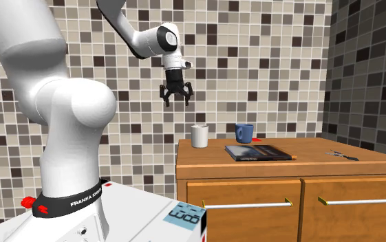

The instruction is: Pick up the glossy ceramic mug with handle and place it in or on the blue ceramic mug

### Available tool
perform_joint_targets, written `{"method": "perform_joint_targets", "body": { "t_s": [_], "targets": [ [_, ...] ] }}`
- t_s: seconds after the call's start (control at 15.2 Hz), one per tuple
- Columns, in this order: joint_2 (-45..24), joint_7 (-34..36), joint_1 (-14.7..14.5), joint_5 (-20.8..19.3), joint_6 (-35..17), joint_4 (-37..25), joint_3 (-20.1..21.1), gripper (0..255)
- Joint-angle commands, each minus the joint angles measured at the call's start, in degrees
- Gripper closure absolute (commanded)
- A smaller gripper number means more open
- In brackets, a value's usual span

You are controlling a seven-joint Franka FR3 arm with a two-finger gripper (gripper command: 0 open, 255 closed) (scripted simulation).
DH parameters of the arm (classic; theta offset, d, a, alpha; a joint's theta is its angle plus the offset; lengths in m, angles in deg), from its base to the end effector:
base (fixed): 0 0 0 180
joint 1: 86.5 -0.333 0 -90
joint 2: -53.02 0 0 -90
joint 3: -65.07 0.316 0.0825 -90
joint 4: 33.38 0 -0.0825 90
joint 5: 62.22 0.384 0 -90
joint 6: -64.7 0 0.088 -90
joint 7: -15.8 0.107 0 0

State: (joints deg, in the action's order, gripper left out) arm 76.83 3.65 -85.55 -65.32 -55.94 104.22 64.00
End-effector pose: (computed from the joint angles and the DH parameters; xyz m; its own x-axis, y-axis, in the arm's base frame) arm 0.4324 -0.0182 0.4803 0.9731 0.2037 0.1072 0.1974 -0.9781 0.0660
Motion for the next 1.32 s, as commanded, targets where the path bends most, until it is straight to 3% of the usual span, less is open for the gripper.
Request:
{"method": "perform_joint_targets", "body": {
  "t_s": [0.0,0.53,0.99,1.25],
  "targets": [
    [-4.12,-0.93,0.28,-0.22,-3.53,-0.69,-0.67,0],
    [-20.23,-4.13,1.04,0.06,-14.31,-6.09,-2.47,0],
    [-24.14,-4.22,1.15,0.16,-19.57,-4.74,-2.59,0],
    [-24.48,-4.23,1.16,0.17,-20.0,-4.66,-2.59,0]
  ]
}}
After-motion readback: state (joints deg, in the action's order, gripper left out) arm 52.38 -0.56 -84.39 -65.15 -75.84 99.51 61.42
